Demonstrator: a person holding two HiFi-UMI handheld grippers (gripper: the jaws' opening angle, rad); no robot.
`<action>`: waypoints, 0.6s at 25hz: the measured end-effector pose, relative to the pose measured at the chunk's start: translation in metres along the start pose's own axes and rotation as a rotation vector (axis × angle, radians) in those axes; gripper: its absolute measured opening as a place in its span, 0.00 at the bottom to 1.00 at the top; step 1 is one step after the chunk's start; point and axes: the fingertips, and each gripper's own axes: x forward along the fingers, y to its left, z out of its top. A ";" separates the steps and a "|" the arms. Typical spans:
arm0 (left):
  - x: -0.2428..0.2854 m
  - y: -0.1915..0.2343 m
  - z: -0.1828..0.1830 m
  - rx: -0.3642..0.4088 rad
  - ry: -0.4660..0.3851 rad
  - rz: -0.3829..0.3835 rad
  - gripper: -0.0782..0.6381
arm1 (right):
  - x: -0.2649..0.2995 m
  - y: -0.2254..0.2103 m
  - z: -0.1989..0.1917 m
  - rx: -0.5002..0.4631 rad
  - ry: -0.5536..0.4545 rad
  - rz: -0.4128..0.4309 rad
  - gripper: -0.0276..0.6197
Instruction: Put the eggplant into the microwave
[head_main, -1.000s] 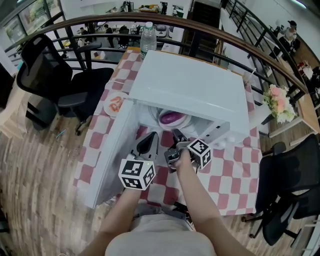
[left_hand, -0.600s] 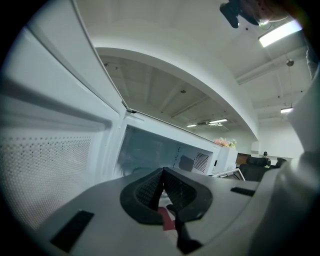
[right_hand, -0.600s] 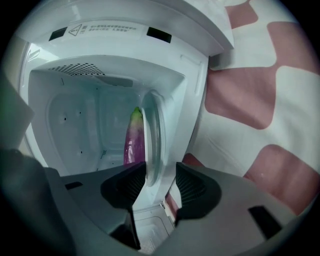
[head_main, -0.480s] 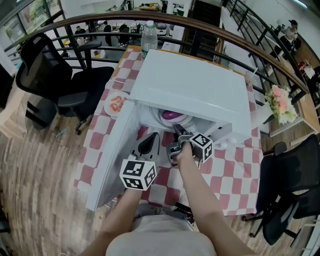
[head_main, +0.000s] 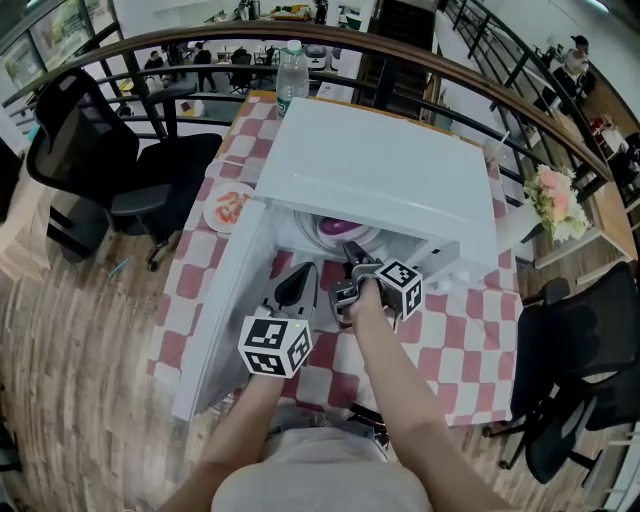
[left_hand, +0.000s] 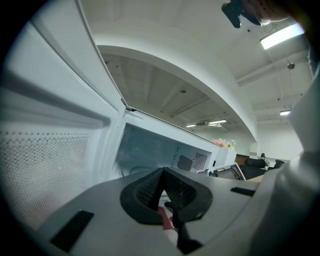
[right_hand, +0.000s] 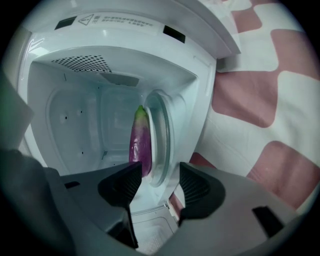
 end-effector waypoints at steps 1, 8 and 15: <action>0.000 -0.001 0.000 0.000 0.000 -0.002 0.11 | -0.002 0.003 -0.001 -0.002 0.002 0.008 0.41; -0.006 -0.013 0.001 0.010 0.002 -0.010 0.11 | -0.025 0.014 -0.005 -0.022 0.014 0.026 0.41; -0.014 -0.027 0.003 0.020 -0.002 -0.007 0.11 | -0.047 0.020 -0.006 -0.052 0.031 0.046 0.20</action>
